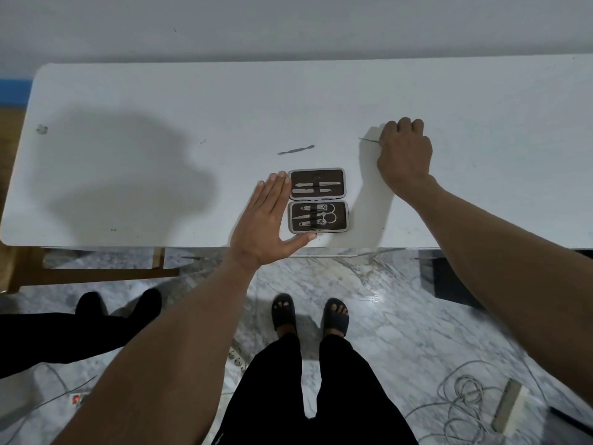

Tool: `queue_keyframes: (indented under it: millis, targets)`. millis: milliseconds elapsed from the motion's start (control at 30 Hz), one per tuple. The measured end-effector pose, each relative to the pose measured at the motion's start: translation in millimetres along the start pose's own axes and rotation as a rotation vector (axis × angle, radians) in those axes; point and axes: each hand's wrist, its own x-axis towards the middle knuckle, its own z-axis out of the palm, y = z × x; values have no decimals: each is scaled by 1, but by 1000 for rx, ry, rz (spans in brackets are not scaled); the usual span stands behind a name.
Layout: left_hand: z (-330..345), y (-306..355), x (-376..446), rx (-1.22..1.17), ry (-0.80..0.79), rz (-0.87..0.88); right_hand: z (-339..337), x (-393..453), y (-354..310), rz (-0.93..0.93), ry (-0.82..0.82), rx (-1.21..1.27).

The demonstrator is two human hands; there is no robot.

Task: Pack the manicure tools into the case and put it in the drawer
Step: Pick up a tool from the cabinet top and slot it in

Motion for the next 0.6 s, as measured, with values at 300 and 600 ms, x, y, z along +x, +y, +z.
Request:
queue_keyframes:
  millis: [300, 600]
  targets:
    - [0, 0, 0, -7, 0, -1, 5, -11, -7, -2, 8, -24]
    - [1, -1, -1, -8, 18, 11, -7, -29, -14, -177, 33, 358]
